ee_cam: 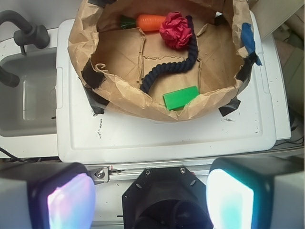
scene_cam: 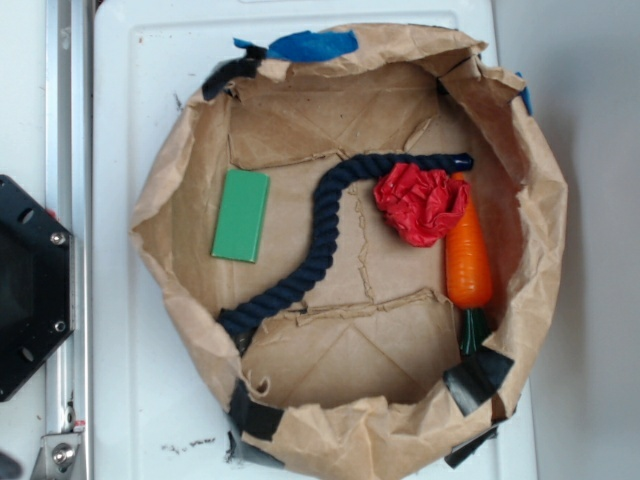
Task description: Grab the blue rope.
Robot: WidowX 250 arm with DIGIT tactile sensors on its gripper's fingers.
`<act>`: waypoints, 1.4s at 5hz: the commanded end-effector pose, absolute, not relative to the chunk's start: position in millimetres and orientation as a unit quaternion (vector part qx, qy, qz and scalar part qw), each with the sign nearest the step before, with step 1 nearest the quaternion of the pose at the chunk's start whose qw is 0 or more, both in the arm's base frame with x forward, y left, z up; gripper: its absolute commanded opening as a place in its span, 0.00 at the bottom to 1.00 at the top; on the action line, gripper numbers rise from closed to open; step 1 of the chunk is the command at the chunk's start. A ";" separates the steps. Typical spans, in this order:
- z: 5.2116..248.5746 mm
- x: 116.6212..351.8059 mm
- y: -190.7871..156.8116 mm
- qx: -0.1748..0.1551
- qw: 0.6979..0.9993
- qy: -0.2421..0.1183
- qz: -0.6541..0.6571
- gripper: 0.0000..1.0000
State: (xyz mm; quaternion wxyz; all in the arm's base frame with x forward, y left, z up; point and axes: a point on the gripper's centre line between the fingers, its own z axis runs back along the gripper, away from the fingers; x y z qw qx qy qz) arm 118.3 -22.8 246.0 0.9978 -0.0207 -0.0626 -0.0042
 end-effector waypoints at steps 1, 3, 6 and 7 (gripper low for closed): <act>246.0 118.3 -22.8 -0.021 0.998 -0.063 -0.004 1.00; 246.8 169.2 -17.0 -0.008 0.995 -0.078 0.067 1.00; 225.4 213.0 -13.3 -0.004 0.993 -0.092 -0.077 1.00; 210.7 233.9 -19.6 -0.016 0.990 -0.075 -0.120 1.00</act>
